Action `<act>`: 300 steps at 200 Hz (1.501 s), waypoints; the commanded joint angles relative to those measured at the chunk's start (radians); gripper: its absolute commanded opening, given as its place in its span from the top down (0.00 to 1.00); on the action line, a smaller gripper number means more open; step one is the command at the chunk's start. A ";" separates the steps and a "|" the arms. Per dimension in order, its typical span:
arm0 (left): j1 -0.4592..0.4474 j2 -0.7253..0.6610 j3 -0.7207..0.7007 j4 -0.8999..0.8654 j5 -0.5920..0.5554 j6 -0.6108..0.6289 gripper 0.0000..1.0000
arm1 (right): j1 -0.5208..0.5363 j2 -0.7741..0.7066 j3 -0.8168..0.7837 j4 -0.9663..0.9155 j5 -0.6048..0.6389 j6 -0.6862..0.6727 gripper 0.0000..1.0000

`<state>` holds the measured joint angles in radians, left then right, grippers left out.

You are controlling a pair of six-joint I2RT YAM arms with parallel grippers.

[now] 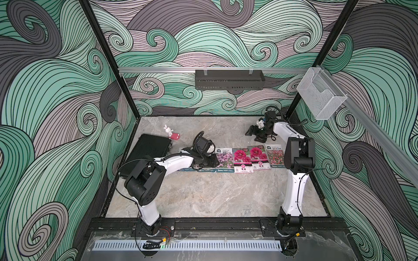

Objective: Arrange the seed packets in a row
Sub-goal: Adjust the seed packet at the center of the board.

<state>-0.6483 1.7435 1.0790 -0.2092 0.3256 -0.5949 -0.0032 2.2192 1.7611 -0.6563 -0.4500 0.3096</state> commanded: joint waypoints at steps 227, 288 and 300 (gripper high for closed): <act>-0.009 -0.001 0.007 0.034 0.024 -0.012 0.68 | 0.003 -0.134 -0.094 -0.087 0.032 -0.063 0.16; -0.011 -0.005 0.012 0.031 0.020 -0.016 0.68 | 0.021 -0.312 -0.197 -0.087 0.063 0.005 0.14; -0.010 -0.008 0.013 0.032 0.020 -0.018 0.68 | 0.021 -0.347 -0.258 -0.082 0.073 0.022 0.15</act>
<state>-0.6514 1.7439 1.0786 -0.1864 0.3447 -0.5991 0.0067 1.9251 1.6028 -0.7113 -0.4171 0.2863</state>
